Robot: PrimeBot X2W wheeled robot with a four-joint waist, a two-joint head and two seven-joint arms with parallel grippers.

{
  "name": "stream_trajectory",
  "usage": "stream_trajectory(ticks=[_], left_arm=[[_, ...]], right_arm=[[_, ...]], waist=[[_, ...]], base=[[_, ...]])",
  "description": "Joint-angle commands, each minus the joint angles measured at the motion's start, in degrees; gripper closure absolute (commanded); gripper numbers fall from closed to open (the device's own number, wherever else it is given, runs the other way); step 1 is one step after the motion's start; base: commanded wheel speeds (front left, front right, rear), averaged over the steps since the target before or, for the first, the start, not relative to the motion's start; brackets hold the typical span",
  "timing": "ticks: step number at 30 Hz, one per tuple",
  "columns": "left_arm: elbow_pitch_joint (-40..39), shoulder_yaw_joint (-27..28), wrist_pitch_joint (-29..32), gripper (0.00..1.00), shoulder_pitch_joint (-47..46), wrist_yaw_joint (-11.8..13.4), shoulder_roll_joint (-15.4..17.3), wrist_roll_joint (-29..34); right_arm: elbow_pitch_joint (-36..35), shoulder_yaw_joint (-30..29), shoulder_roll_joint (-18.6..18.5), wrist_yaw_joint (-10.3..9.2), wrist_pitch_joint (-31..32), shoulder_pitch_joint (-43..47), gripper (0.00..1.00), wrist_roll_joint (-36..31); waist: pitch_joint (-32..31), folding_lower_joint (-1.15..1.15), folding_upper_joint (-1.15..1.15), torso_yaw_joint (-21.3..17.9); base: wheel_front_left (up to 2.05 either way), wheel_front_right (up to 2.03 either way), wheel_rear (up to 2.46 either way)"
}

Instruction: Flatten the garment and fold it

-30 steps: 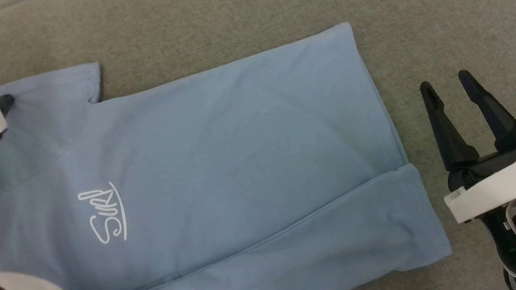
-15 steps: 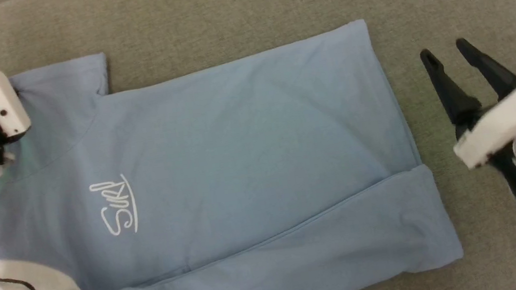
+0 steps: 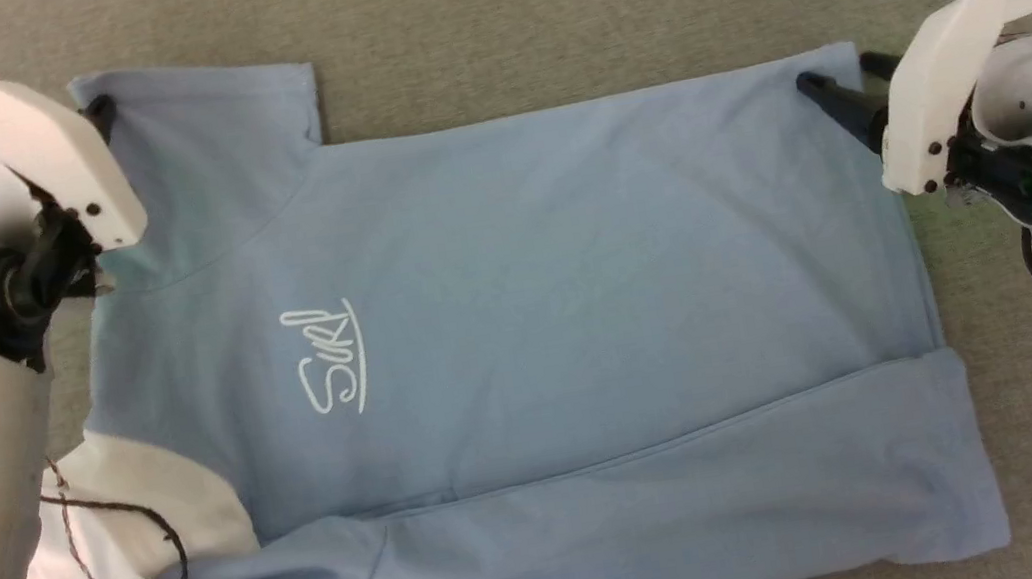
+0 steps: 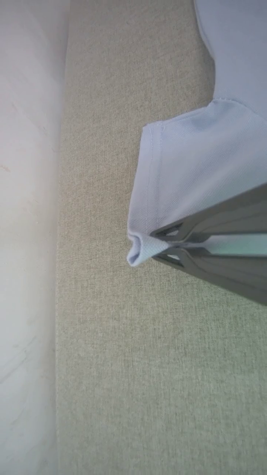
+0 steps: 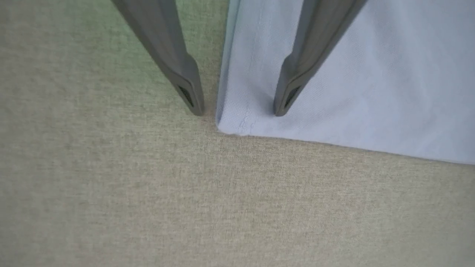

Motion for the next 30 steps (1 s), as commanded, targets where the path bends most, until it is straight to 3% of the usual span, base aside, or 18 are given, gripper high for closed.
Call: stream_trajectory(ticks=[1, 3, 4, 5, 6, 9, 11, 17, 21, 25, 30], left_arm=[[-0.88, -0.05, -0.7, 1.0, 0.2, -0.36, -0.41, 0.16], [-1.69, -0.23, -1.13, 1.0, 0.2, -0.56, -0.38, 0.33], [-2.0, -0.31, -1.29, 1.0, 0.24, -0.65, -0.3, 0.42], [-2.31, -0.32, -1.47, 1.0, 0.35, -0.73, -0.34, 0.35], [-2.54, -0.33, -1.56, 1.0, 0.52, -0.75, -0.38, 0.27], [-3.12, -0.25, -2.18, 1.0, 1.1, -0.87, -0.36, 0.08], [-3.52, 0.1, -3.11, 1.0, 1.51, -0.95, -0.14, -0.03], [-5.8, 2.09, -7.28, 1.0, 4.02, -0.84, 0.68, -0.72], [-9.38, 3.88, -10.0, 1.0, 9.09, -0.21, 1.37, -1.99], [-16.08, 6.03, -12.31, 1.0, 18.62, 1.85, 2.89, -3.31], [-27.44, 8.24, -14.3, 1.0, 34.79, 6.84, 3.75, -4.7]], right_arm=[[2.58, 1.06, -0.02, -0.04, 1.52, -1.67, 0.0, 0.77], [6.15, 2.79, 0.23, -0.04, 5.06, -2.99, 0.0, 1.6], [7.74, 3.8, 0.28, -0.04, 7.34, -3.4, 0.52, 2.13], [9.07, 4.79, 0.25, -0.04, 9.52, -3.7, 0.72, 2.52], [10.06, 5.71, 0.21, -0.04, 11.45, -3.9, 1.0, 2.9], [11.13, 8.11, -0.29, -0.04, 14.94, -4.38, 1.0, 3.85], [10.02, 9.06, -1.0, -0.04, 13.92, -4.89, 1.0, 4.24], [3.45, 9.55, -4.49, -0.04, 0.03, -5.35, 1.0, 3.14], [-0.91, 9.17, -6.67, -0.04, -7.04, -0.87, 1.0, 2.84], [-5.13, 8.48, -7.77, -0.04, -11.17, 7.13, 1.0, 2.96], [-7.56, 6.2, -7.46, -0.04, -14.94, 18.67, 1.0, 3.61]], waist=[[0.79, -0.01, 0.0, 1.8], [0.94, -0.01, 0.0, 2.17], [0.95, -0.01, 0.0, 2.3], [0.9, -0.01, 0.0, 2.4], [0.81, -0.01, 0.0, 2.45], [0.3, -0.01, 0.0, 2.46], [-0.3, -0.01, 0.0, 2.42], [-4.59, -0.01, 0.0, 2.59], [-9.09, -0.01, 0.0, 3.1], [-13.29, -0.01, 0.0, 3.1], [-16.53, -0.01, 0.0, 3.34]], base=[[0.0, 0.0, 0.0], [0.0, 0.0, 0.0], [0.0, 0.0, 0.0], [0.0, 0.0, 0.0], [0.0, 0.0, 0.0], [0.0, 0.0, 0.0], [0.0, 0.0, 0.0], [0.0, 0.0, 0.0], [0.0, 0.0, 0.0], [0.0, 0.0, 0.0], [0.0, 0.0, 0.0]])
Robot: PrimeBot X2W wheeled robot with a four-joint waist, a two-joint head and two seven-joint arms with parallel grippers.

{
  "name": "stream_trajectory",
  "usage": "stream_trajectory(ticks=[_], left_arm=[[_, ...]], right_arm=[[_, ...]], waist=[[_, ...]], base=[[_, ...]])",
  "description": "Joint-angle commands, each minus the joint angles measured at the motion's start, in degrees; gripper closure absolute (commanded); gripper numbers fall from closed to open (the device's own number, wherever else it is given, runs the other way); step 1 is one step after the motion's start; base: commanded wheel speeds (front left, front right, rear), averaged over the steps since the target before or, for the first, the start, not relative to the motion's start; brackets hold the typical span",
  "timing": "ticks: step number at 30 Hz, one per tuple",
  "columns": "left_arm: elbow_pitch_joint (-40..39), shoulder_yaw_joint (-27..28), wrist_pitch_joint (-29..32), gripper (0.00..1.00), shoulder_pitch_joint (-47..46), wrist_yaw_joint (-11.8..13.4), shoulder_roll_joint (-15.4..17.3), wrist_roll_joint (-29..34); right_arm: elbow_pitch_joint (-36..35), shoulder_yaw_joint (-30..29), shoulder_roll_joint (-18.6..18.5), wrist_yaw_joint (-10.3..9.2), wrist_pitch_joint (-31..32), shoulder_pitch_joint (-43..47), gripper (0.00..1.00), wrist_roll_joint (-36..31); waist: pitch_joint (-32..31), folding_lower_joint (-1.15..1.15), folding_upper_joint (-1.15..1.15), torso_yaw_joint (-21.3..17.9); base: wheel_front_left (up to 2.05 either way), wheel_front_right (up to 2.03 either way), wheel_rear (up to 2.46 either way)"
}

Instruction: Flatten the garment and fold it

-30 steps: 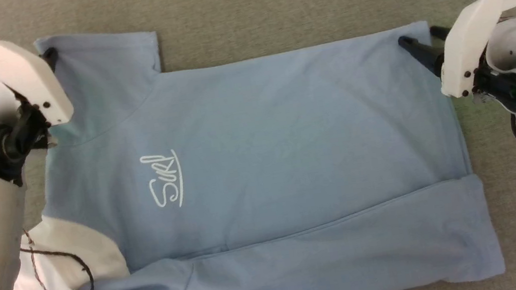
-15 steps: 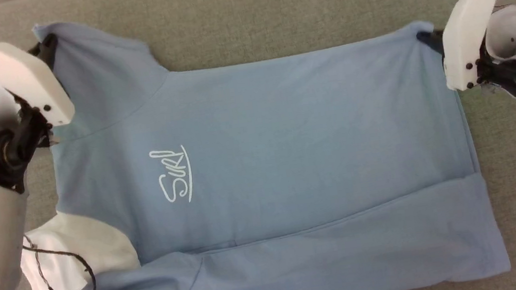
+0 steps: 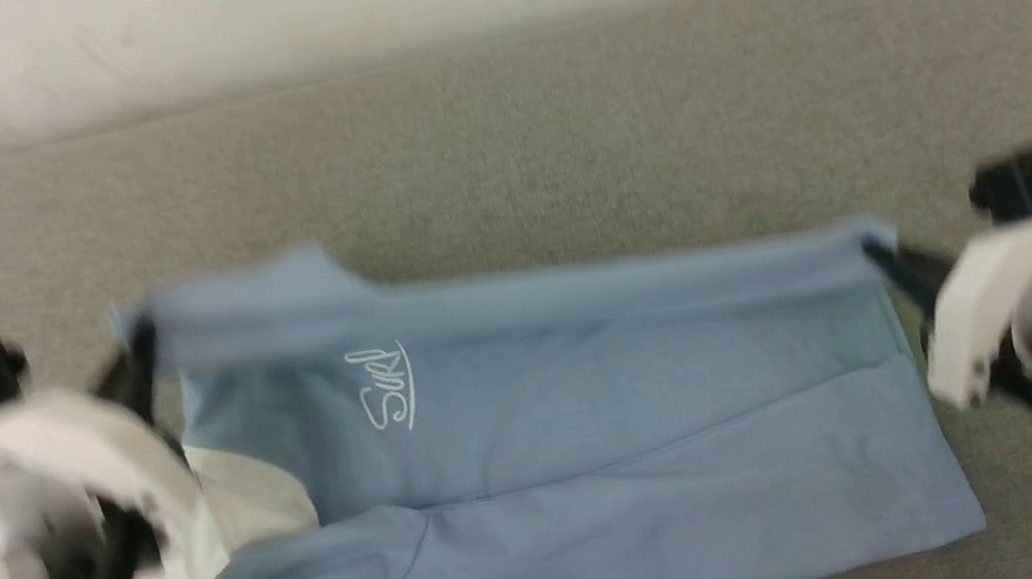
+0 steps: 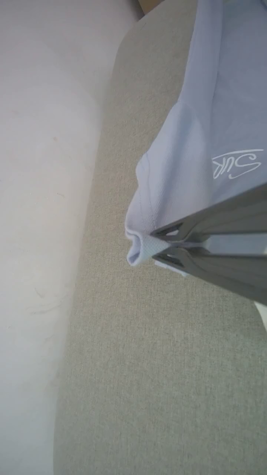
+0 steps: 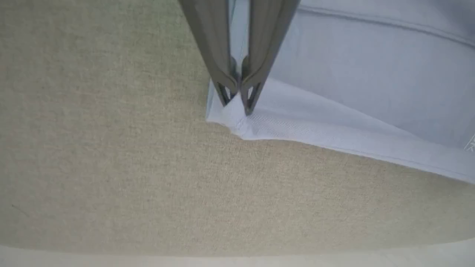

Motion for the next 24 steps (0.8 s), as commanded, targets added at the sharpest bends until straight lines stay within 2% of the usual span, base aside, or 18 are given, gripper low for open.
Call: stream_trajectory(ticks=[1, 6, 7, 8, 9, 10, 11, 12, 15, 20, 24], left_arm=[[-3.55, 0.57, -0.81, 1.0, 6.19, 2.18, 0.23, -0.36], [-11.13, 0.76, -1.49, 1.0, 20.17, 6.26, -0.79, -1.72], [-12.14, 0.59, -1.58, 1.0, 22.27, 6.76, -1.19, -2.04], [-13.06, 0.31, -1.62, 1.0, 24.06, 6.96, -1.57, -2.42], [-13.78, -0.07, -1.72, 1.0, 25.54, 6.84, -2.03, -2.85], [-14.12, -0.49, -1.67, 0.78, 26.85, 6.71, -2.48, -3.35], [-14.16, -0.84, -1.75, 0.1, 27.9, 6.67, -2.59, -3.37], [-14.03, -1.06, -2.2, 0.0, 28.63, 6.66, -2.64, -3.06], [-13.76, -0.88, -5.49, 0.0, 30.02, 6.53, -3.52, -1.9], [-12.97, -0.26, -14.65, 0.0, 30.13, 5.8, -4.62, 2.96], [-11.82, -0.19, -22.68, 0.0, 28.87, 4.57, -5.88, 6.85]], right_arm=[[0.0, -1.11, 0.31, -0.05, -1.18, 3.97, 1.0, 0.37], [0.71, -4.56, 1.79, -0.05, -4.15, 12.03, 1.0, 0.54], [0.78, -5.28, 2.25, -0.05, -4.61, 13.45, 0.88, 0.7], [0.66, -5.84, 2.63, -0.05, -4.98, 14.82, 0.52, 0.76], [0.48, -6.44, 3.0, -0.05, -5.29, 16.26, 0.22, 0.91], [0.25, -6.98, 3.27, -0.05, -5.41, 17.67, 0.0, 0.88], [-0.29, -7.38, 3.5, -0.05, -5.6, 18.98, 0.0, 0.65], [-1.0, -7.83, 3.76, -0.05, -5.76, 20.25, 0.0, 0.44], [-4.29, -9.71, 4.16, -0.05, -6.26, 24.09, 0.0, -0.42], [-13.07, -14.57, 4.38, -0.05, -6.12, 29.83, 0.0, -2.69], [-19.04, -20.16, 5.83, -0.05, -2.58, 31.82, 0.0, -3.71]], waist=[[-4.1, 0.01, 0.0, 0.49], [-5.36, 0.01, 0.0, 1.03], [-5.63, 0.01, 0.0, 1.18], [-5.81, 0.01, 0.0, 1.31], [-6.06, 0.01, 0.0, 1.52], [-6.26, 0.01, 0.0, 1.66], [-6.42, 0.01, 0.0, 1.73], [-6.67, 0.01, 0.0, 1.75], [-7.44, 0.01, 0.0, 1.69], [-8.5, 0.01, 0.0, 1.41], [-8.89, 0.01, 0.0, 1.33]], base=[[0.0, 0.0, 0.0], [0.0, 0.0, 0.0], [0.0, 0.0, 0.0], [0.0, 0.0, 0.0], [0.0, 0.0, 0.0], [0.0, 0.0, 0.0], [0.0, 0.0, 0.0], [0.0, 0.0, 0.0], [0.0, 0.0, 0.0], [0.0, 0.0, 0.0], [0.0, 0.0, 0.0]])
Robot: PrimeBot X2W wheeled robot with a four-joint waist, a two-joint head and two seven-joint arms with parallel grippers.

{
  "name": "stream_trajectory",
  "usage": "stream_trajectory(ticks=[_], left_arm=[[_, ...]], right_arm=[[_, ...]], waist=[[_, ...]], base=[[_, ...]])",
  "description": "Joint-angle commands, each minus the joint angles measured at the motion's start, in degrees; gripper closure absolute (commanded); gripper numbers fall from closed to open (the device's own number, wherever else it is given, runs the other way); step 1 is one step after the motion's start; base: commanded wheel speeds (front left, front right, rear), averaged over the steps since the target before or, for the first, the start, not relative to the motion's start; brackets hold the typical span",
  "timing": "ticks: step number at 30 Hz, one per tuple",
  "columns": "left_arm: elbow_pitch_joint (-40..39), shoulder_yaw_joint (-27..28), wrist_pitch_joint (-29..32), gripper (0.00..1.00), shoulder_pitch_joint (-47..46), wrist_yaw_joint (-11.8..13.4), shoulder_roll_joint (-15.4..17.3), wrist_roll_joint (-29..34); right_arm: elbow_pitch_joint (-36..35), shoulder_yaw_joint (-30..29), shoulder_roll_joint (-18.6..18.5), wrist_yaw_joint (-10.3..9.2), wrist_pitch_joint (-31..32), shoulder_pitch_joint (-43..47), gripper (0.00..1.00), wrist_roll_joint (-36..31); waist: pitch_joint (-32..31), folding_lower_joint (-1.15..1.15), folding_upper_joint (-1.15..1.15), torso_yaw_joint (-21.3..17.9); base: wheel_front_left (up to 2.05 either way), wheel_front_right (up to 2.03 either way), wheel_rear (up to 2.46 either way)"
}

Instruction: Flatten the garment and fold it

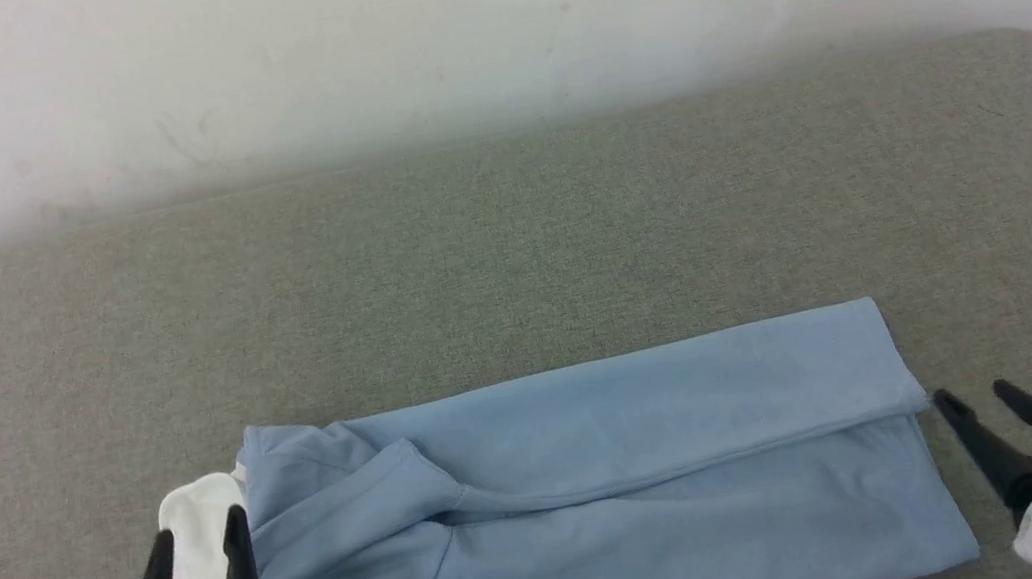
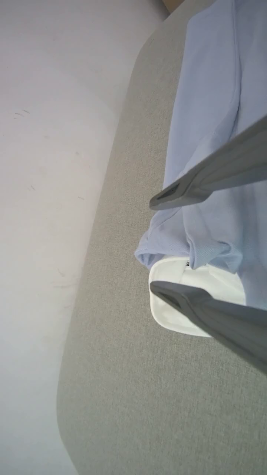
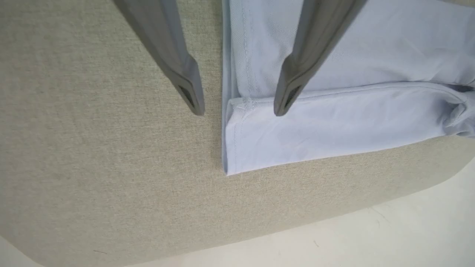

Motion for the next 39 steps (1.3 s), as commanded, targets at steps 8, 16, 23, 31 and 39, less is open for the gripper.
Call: stream_trajectory(ticks=[8, 16, 23, 31, 39], left_arm=[[4.0, -0.57, -8.69, 0.0, -4.93, -3.09, -3.69, 8.97], [3.48, 1.85, -8.98, 0.0, -6.86, -5.29, -10.1, 17.27], [4.55, 3.45, -8.99, 0.0, -6.98, -6.6, -13.21, 21.79], [5.51, 4.73, -9.0, 0.0, -5.49, -6.58, -13.76, 24.54], [6.37, 5.29, -9.0, 0.0, -3.95, -6.38, -13.24, 24.86]], right_arm=[[3.0, -5.2, 1.68, -0.05, 11.91, -4.63, 0.0, -0.7], [14.36, -2.87, 2.88, -0.05, 19.62, -12.71, 0.0, -0.41], [22.37, 1.89, 4.51, -0.05, 29.32, -13.71, 0.71, 2.18], [17.34, 3.75, 2.13, -0.05, 28.98, -13.77, 1.0, 4.0], [10.07, -3.1, -3.45, -0.05, 25.87, -10.61, 1.0, 2.18]], waist=[[0.42, 0.01, 0.0, 1.97], [2.52, 0.01, 0.0, 5.01], [2.99, 0.01, 0.0, 5.72], [1.81, 0.01, 0.0, 4.57], [0.55, 0.01, 0.0, 3.27]], base=[[0.0, 0.0, 0.0], [0.0, 0.0, 0.0], [0.0, 0.0, 0.0], [0.0, 0.0, 0.0], [0.0, 0.0, 0.0]])
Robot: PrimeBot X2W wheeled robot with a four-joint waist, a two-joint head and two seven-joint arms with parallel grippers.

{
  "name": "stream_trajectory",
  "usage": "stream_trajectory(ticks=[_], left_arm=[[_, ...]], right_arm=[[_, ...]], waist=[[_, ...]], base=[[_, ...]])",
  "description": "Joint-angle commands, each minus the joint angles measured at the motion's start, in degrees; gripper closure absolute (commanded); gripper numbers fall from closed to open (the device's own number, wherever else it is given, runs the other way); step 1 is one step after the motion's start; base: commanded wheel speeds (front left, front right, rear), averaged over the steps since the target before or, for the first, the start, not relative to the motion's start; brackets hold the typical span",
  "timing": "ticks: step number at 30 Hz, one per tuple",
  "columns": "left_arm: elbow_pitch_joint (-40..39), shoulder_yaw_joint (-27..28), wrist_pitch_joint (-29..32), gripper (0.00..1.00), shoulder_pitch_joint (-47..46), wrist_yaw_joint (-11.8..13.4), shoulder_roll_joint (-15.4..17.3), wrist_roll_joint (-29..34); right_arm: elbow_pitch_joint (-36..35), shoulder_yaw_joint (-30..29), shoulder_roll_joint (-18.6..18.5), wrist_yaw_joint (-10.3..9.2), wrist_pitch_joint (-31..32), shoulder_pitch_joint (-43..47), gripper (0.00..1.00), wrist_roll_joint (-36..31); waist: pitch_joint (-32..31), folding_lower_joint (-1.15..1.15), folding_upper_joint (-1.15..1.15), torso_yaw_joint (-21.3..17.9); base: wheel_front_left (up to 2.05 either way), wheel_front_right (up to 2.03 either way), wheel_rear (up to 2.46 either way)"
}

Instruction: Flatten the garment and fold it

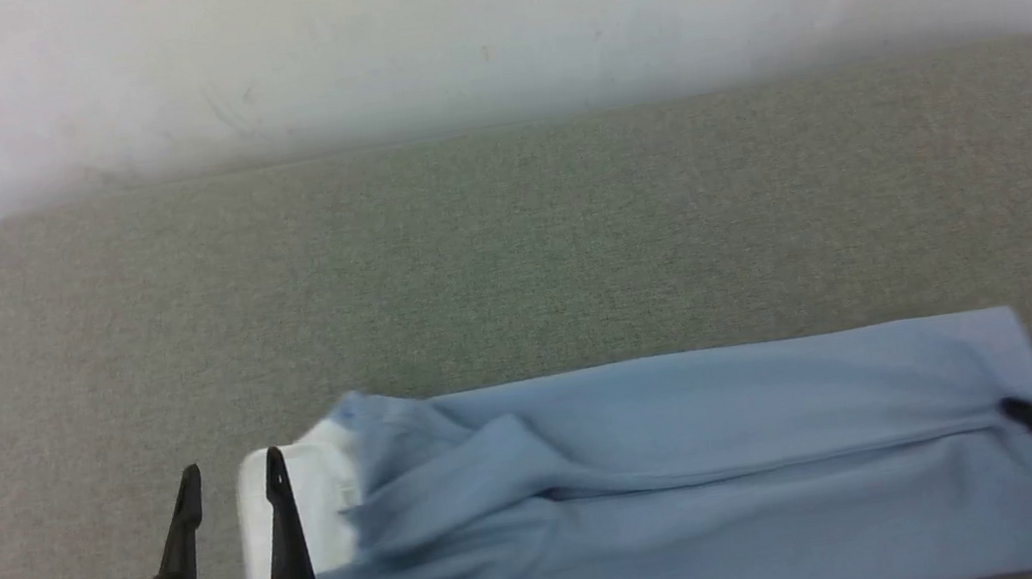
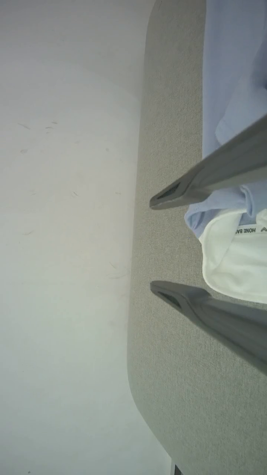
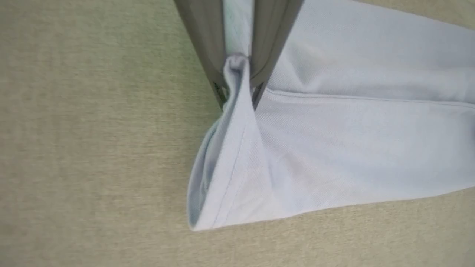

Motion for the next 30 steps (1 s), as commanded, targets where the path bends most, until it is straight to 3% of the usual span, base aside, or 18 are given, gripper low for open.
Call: stream_trajectory(ticks=[1, 7, 12, 16, 20, 24, 30], left_arm=[[0.19, 0.23, -0.27, 0.0, 0.61, 0.1, 0.25, 0.25], [0.47, -0.09, 0.01, 0.0, 0.76, 0.05, 0.46, 0.04], [0.97, -0.39, 0.11, 0.0, 0.85, 0.09, 0.32, -0.29], [1.35, -0.68, 0.16, 0.0, 0.77, -0.03, 0.2, -0.63], [1.6, -1.03, 0.31, 0.0, 0.21, -0.36, 0.14, -1.01], [2.28, -1.84, 0.43, 0.0, -0.95, -0.97, -0.02, -1.15], [3.51, -3.31, 0.85, 0.0, -2.66, -1.7, -0.68, -1.35]], right_arm=[[-0.19, -2.61, -1.44, -0.06, -0.6, 1.09, 1.0, -0.84], [-0.38, -12.51, -2.82, -0.06, -0.22, 3.33, 1.0, -3.59], [-4.1, -15.01, 3.09, -0.06, 5.0, 3.34, 1.0, 2.23], [-9.09, -11.79, 9.05, -0.06, 10.71, 3.28, 1.0, 10.39], [-11.86, -6.72, 14.52, -0.06, 11.79, 1.83, 1.0, 16.13], [-11.34, 0.63, 18.03, -0.06, 8.86, -0.74, 1.0, 18.75], [-8.19, 14.7, 20.03, -0.06, 1.08, -4.52, 1.0, 21.16]], waist=[[-0.28, 0.0, 0.0, -0.31], [-0.67, 0.0, 0.0, -0.23], [-1.1, 0.0, 0.0, -0.29], [-1.53, 0.0, 0.0, -0.28], [-1.67, 0.0, 0.0, 0.07], [-1.58, 0.0, 0.0, 1.39], [-1.14, 0.0, 0.0, 4.37]], base=[[0.0, 0.0, 0.0], [0.0, 0.0, 0.0], [0.0, 0.0, 0.0], [0.0, 0.0, 0.0], [0.0, 0.0, 0.0], [0.0, 0.0, 0.0], [0.0, 0.0, 0.0]])
